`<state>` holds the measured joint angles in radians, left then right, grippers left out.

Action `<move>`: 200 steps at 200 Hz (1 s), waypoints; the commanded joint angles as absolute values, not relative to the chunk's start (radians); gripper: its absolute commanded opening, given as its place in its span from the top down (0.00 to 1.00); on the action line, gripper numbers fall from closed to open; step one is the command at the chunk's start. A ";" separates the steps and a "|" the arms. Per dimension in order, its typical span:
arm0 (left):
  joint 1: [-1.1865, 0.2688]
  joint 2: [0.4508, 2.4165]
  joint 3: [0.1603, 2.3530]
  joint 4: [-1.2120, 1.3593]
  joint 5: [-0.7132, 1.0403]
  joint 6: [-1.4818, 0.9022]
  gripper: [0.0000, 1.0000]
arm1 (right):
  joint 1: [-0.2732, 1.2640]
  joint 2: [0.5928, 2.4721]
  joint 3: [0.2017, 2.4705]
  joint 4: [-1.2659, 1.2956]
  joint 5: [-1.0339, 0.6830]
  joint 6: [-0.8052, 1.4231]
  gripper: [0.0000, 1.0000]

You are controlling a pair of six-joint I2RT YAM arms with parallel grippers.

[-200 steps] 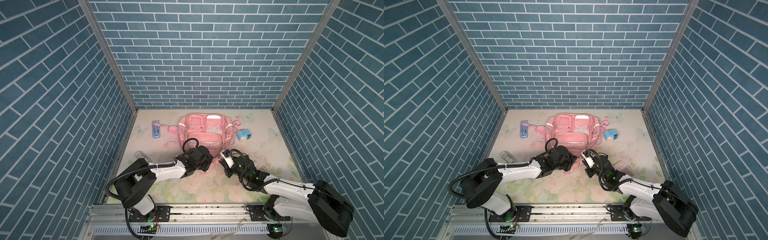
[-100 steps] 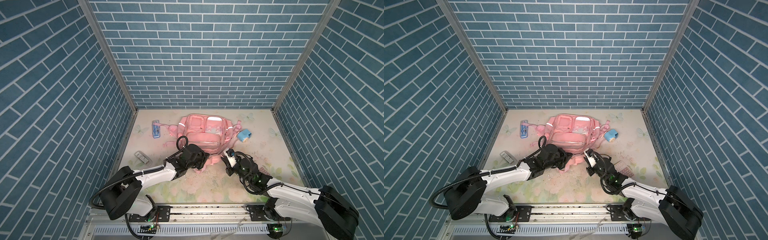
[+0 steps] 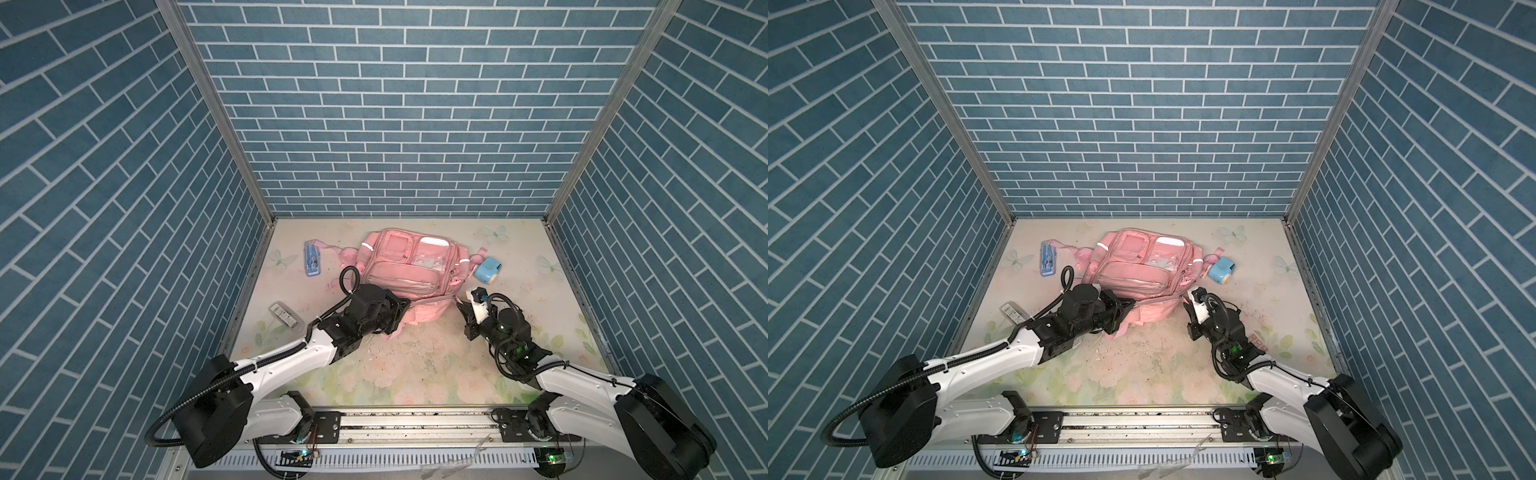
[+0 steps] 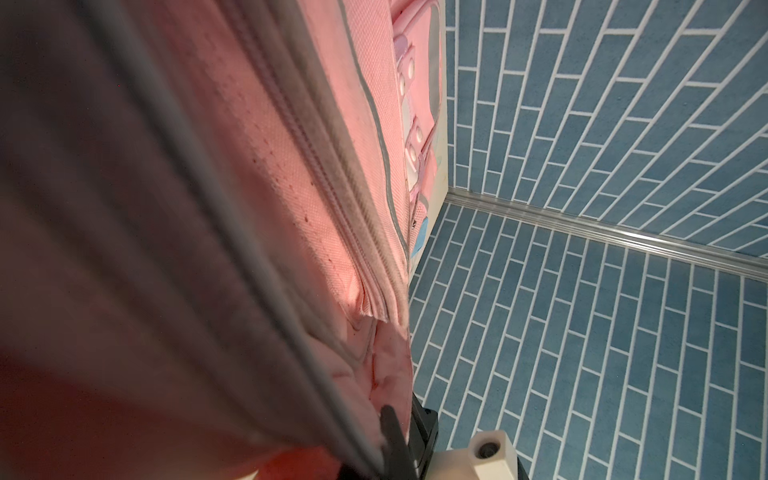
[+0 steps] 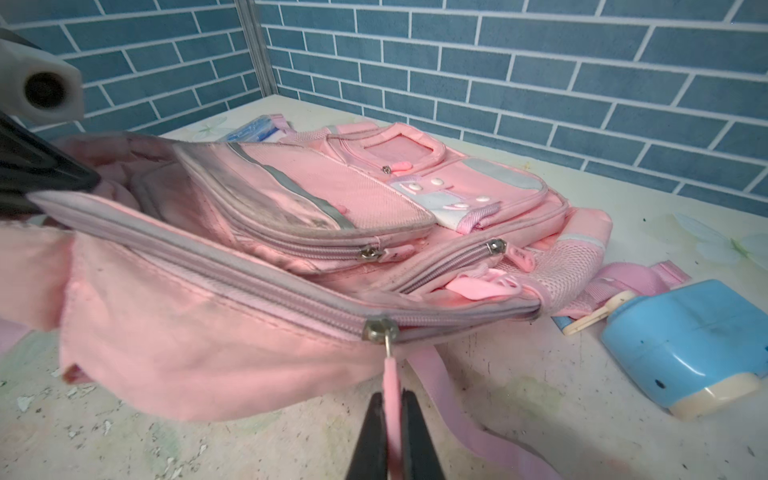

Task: Pack the student bag

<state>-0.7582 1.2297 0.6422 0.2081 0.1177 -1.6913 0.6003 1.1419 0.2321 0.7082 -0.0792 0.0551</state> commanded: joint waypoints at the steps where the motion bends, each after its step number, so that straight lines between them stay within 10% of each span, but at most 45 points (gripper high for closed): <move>1: -0.729 1.193 0.634 0.228 0.074 -1.663 1.00 | 0.557 1.192 0.261 0.756 -0.063 0.099 1.00; 200: -0.702 1.172 0.769 0.204 0.107 -1.609 1.00 | 0.345 1.383 0.541 0.409 -0.130 0.253 1.00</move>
<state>-0.7048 1.2041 0.7300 0.1387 0.1299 -1.6257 0.3885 1.3659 0.5213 0.4389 -0.1890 0.2207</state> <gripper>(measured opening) 0.073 0.075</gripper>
